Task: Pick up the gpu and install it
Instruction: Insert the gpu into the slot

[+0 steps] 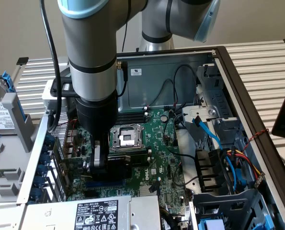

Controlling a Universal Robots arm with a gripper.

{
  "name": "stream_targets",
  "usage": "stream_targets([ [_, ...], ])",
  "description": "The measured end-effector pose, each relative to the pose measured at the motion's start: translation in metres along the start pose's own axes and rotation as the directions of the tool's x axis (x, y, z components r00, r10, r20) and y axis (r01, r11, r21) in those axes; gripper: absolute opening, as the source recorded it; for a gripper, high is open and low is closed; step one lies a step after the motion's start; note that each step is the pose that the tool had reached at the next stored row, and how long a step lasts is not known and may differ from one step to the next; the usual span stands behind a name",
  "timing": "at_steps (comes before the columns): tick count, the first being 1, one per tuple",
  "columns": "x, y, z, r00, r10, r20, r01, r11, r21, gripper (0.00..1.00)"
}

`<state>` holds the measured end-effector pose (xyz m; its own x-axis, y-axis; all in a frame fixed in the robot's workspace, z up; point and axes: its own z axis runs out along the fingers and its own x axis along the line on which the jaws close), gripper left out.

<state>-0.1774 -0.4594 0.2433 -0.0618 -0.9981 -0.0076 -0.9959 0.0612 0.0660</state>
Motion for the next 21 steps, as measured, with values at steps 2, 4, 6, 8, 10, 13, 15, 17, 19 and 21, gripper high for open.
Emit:
stream_targets([
  [2,0.0,0.0,0.0002,1.0,0.0,-0.0004,0.0,1.0,-0.0001,0.28],
  [4,0.0,0.0001,0.0003,1.0,0.0,-0.0003,0.0,1.0,0.0,0.28],
  [6,0.0,0.0003,0.0004,1.0,0.0,-0.0002,0.0,1.0,0.0002,0.28],
  [8,0.0002,0.0004,0.0005,1.0,0.0,-0.0001,0.0,1.0,0.0005,0.28],
  [10,0.0007,0.0004,0.0007,1.0,0.0,0.0004,0.0,1.0,0.0009,0.28],
  [13,0.0011,0.0005,0.0004,1.0,0.0,-0.0004,0.0,1.0,0.0007,0.28],
  [15,0.0012,0.0006,0.0004,1.0,0.0,-0.0005,0.0,1.0,0.0007,0.28],
  [17,0.0012,0.0006,0.0004,1.0,0.0,-0.0004,0.0,1.0,0.0008,0.28],
  [19,0.0011,0.0007,0.0004,1.0,0.0,-0.0004,0.0,1.0,0.0008,0.28],
  [21,0.0011,0.0007,0.0005,1.0,0.0,-0.0005,0.0,1.0,0.0008,0.28],
])
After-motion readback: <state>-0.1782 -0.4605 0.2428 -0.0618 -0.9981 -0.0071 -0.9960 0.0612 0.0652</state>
